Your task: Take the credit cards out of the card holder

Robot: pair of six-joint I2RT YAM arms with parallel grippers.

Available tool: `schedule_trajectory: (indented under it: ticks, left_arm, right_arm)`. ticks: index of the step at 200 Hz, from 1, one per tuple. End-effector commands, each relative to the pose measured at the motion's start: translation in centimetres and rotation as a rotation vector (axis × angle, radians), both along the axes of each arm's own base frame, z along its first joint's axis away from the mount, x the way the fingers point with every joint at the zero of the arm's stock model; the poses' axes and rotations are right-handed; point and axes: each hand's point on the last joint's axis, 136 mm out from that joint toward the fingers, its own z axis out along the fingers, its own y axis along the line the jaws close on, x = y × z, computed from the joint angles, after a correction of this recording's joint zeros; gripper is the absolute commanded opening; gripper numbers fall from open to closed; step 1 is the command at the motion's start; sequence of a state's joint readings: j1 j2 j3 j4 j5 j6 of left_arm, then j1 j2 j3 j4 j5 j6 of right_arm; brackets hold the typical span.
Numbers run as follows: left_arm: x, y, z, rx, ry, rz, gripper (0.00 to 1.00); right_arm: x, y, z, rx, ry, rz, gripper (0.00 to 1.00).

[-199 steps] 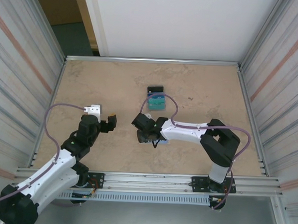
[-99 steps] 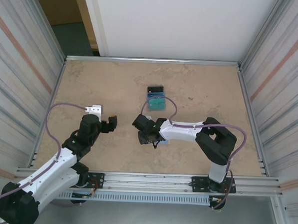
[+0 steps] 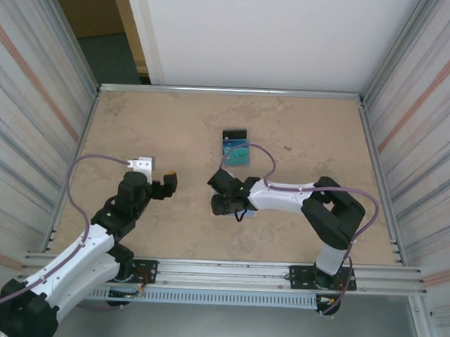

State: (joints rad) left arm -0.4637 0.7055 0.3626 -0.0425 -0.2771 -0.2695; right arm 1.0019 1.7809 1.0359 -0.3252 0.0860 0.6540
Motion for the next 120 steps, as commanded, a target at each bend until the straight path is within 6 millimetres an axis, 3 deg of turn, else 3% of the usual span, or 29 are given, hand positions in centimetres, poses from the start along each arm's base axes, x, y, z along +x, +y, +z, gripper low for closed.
schedule_trajectory:
  ticks: [1,91,120]
  left_arm:
    - [0.1,-0.2,1.4,-0.014,-0.018,-0.006,0.99]
    - [0.3,-0.3,1.9,-0.026,-0.037,-0.012,0.99]
    - [0.3,-0.7,2.2,-0.027,-0.044,-0.028,0.99]
  right_arm:
    - [-0.8,-0.8,-0.8,-0.076,-0.002,0.033,0.50]
    - [-1.3,-2.4,-3.8,-0.212,0.017,0.034,0.51]
    - [-1.5,-3.1,-4.2,-0.219,0.021,0.024,0.44]
